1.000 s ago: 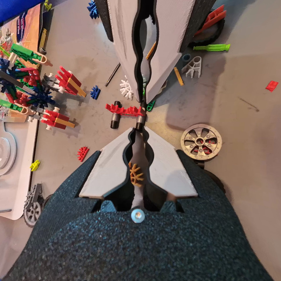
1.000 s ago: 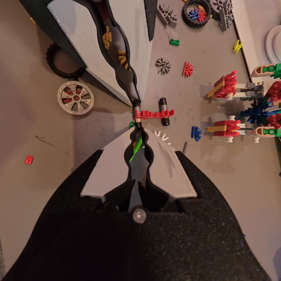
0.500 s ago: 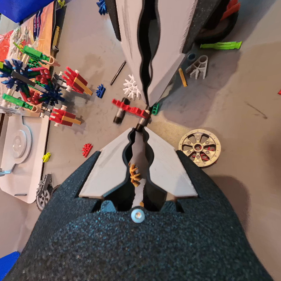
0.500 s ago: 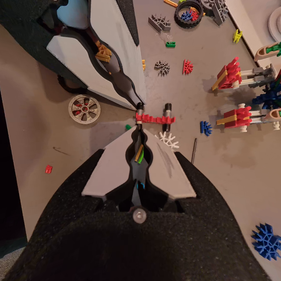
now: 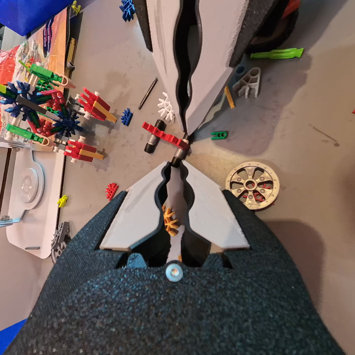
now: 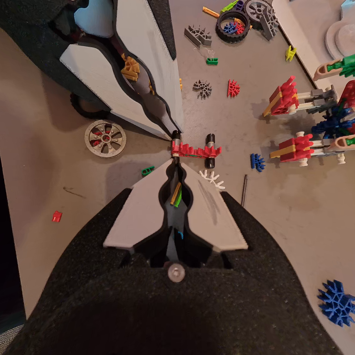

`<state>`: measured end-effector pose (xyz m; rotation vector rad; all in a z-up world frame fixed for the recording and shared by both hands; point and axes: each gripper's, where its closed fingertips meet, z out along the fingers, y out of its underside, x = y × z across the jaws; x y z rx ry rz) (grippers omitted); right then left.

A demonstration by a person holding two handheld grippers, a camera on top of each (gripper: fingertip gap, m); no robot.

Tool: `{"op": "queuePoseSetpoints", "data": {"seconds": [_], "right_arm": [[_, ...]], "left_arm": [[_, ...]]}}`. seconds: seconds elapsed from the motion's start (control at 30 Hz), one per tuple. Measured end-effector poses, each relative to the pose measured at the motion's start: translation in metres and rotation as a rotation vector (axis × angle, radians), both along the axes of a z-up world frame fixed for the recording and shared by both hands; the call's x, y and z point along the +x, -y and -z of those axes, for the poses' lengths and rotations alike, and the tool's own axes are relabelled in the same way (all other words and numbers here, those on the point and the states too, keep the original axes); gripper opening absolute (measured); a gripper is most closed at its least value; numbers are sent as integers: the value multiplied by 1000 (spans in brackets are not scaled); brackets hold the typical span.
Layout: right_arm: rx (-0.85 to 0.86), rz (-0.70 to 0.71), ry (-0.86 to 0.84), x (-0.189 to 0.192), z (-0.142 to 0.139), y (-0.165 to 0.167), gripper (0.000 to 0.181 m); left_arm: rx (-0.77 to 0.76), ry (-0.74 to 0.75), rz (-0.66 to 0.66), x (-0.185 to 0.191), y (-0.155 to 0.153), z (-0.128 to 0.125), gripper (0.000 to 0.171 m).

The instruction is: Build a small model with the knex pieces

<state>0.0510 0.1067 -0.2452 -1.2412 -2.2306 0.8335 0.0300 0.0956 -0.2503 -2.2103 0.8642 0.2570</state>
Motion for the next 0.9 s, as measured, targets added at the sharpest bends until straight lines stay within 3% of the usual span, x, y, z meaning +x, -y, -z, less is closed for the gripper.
{"op": "queuePoseSetpoints", "data": {"seconds": [0.27,0.57,0.9], "right_arm": [[43,-25,-25,-1,0,0,0],[-70,32,11,-1,0,0,0],[-32,28,12,-2,0,1,0]], "left_arm": [[17,15,-21,1,-1,0,6],[25,15,-25,1,0,0,5],[35,33,-16,2,-1,0,5]]}}
